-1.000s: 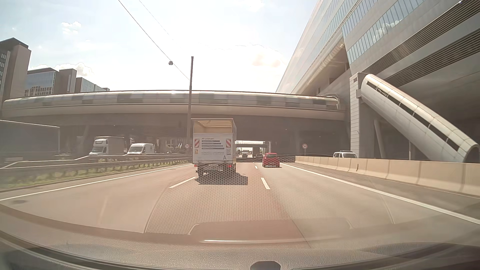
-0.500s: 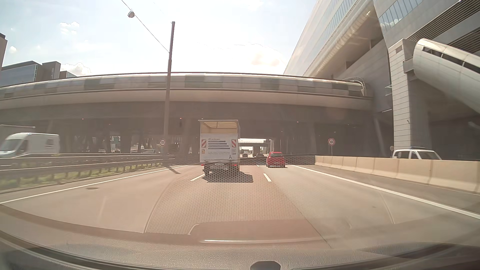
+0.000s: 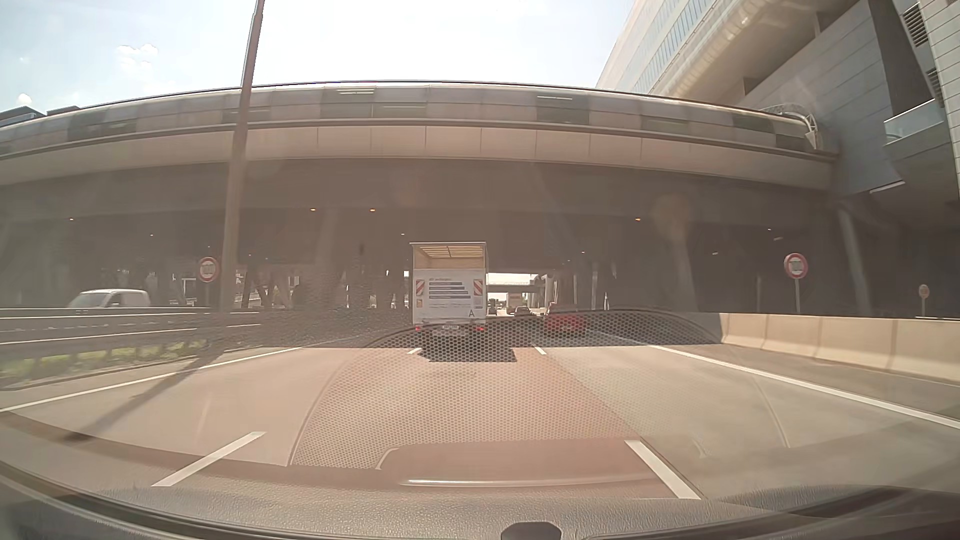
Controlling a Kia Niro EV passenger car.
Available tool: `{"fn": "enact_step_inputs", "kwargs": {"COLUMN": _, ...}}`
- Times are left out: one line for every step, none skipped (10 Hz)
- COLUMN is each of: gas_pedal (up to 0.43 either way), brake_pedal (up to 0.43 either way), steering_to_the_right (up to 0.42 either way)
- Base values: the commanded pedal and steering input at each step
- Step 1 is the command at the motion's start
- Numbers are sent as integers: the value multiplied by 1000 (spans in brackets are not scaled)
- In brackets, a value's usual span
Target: Follow the waypoints while adhering to traffic rules and regulations
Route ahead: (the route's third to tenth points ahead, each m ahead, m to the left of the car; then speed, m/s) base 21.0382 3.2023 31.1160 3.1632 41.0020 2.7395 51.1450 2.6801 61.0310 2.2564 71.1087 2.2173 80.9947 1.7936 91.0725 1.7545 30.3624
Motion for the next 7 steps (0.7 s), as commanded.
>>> {"fn": "enact_step_inputs", "kwargs": {"gas_pedal": 28, "brake_pedal": 0, "steering_to_the_right": 0}}
{"fn": "enact_step_inputs", "kwargs": {"gas_pedal": 0, "brake_pedal": 0, "steering_to_the_right": 2}}
{"fn": "enact_step_inputs", "kwargs": {"gas_pedal": 0, "brake_pedal": 0, "steering_to_the_right": 2}}
{"fn": "enact_step_inputs", "kwargs": {"gas_pedal": 0, "brake_pedal": 0, "steering_to_the_right": 2}}
{"fn": "enact_step_inputs", "kwargs": {"gas_pedal": 0, "brake_pedal": 0, "steering_to_the_right": 4}}
{"fn": "enact_step_inputs", "kwargs": {"gas_pedal": 0, "brake_pedal": 0, "steering_to_the_right": 7}}
{"fn": "enact_step_inputs", "kwargs": {"gas_pedal": 0, "brake_pedal": 0, "steering_to_the_right": 7}}
